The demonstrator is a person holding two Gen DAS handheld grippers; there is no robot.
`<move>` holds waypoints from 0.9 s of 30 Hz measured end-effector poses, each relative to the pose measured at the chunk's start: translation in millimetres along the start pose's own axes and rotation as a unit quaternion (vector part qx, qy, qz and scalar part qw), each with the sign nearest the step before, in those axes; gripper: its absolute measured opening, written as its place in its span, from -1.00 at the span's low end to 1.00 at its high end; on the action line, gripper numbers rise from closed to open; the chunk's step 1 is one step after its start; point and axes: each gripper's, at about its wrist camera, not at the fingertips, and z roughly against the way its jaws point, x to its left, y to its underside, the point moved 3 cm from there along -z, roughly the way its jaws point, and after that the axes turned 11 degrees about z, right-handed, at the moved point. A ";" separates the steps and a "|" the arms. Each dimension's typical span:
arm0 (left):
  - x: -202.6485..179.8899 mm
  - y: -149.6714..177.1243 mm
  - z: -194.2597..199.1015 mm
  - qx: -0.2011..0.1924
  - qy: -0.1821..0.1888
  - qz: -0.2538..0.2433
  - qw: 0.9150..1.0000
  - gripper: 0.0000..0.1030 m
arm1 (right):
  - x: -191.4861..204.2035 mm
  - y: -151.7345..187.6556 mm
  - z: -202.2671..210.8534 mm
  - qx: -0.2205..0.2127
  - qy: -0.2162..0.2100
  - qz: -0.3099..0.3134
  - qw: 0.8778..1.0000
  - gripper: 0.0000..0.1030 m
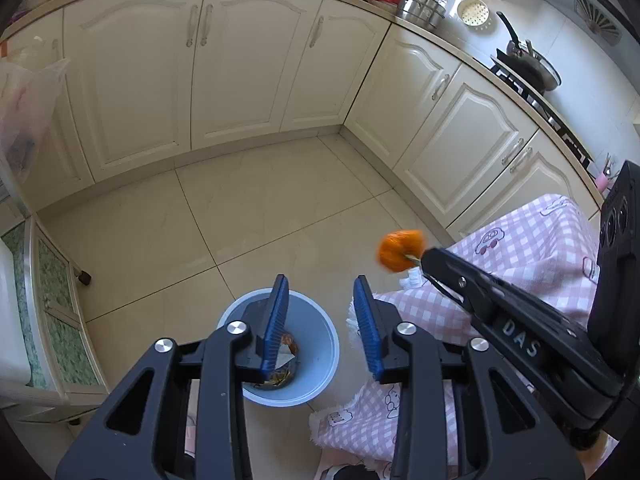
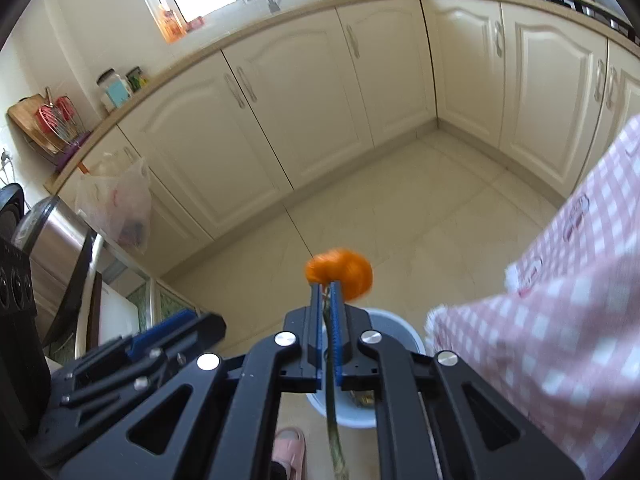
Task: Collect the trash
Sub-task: 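Carry both items over the blue bucket and open both tools to drop them, then swing both tools back over the table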
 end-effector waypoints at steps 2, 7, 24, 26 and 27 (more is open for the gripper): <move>0.5 -1.0 2.6 -0.002 0.000 0.002 1.000 -0.29 | 2.7 -5.3 -0.3 -0.008 0.007 0.007 1.000 -0.61; -6.8 -0.7 16.3 -0.009 0.006 -0.002 1.000 -0.28 | 7.1 -8.9 14.9 -0.019 0.019 0.018 0.999 -0.48; -156.5 46.2 96.5 -0.029 0.129 -0.119 0.984 -0.01 | -60.3 27.6 221.8 -0.113 0.178 -0.019 0.977 -0.41; -178.3 60.5 99.0 -0.020 0.142 -0.142 0.979 0.04 | -78.9 41.1 248.4 -0.120 0.203 -0.034 0.971 -0.38; -194.8 71.0 99.2 -0.012 0.149 -0.160 0.976 0.05 | -86.2 47.0 258.3 -0.122 0.212 -0.041 0.969 -0.37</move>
